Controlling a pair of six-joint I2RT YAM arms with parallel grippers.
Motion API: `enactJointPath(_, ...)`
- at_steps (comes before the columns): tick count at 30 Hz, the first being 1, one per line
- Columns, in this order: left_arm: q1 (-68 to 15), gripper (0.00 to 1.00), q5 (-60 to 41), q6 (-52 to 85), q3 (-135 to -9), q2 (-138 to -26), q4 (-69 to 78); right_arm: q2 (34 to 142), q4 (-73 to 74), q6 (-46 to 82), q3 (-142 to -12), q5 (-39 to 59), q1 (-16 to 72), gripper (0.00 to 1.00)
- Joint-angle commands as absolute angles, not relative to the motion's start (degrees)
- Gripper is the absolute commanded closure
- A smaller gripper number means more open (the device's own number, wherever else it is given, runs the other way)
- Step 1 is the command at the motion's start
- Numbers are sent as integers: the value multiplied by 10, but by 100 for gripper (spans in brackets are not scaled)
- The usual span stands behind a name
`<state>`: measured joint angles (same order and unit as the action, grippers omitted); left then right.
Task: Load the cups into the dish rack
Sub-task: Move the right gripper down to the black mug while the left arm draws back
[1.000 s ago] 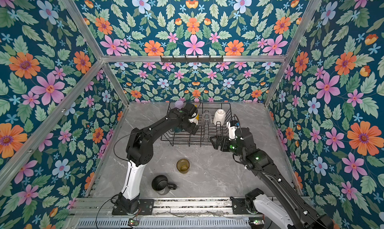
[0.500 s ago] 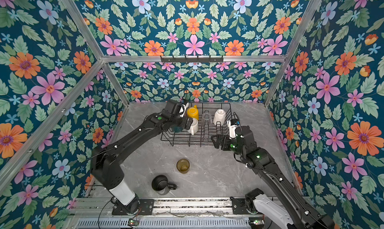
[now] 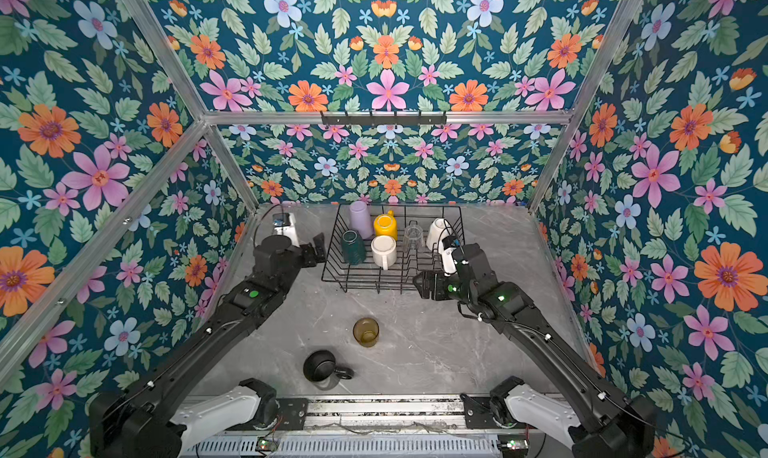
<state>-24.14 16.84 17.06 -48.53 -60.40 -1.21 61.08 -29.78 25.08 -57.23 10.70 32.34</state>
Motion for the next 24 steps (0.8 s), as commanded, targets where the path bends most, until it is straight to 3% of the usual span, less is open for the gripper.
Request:
enactJointPath(1,-211,0,136,220,-455,-572,21,632,-311,231,-590,85,352,15)
enactJointPath(13,-111,0,101,290,-401,-544,12,723,-334,231,-643,37,540,24)
enactJointPath(19,-83,0,64,310,-389,-547,13,766,-322,204,-658,52,607,35)
enactJointPath(24,-72,0,56,313,-380,-536,11,817,-309,191,-687,79,647,39)
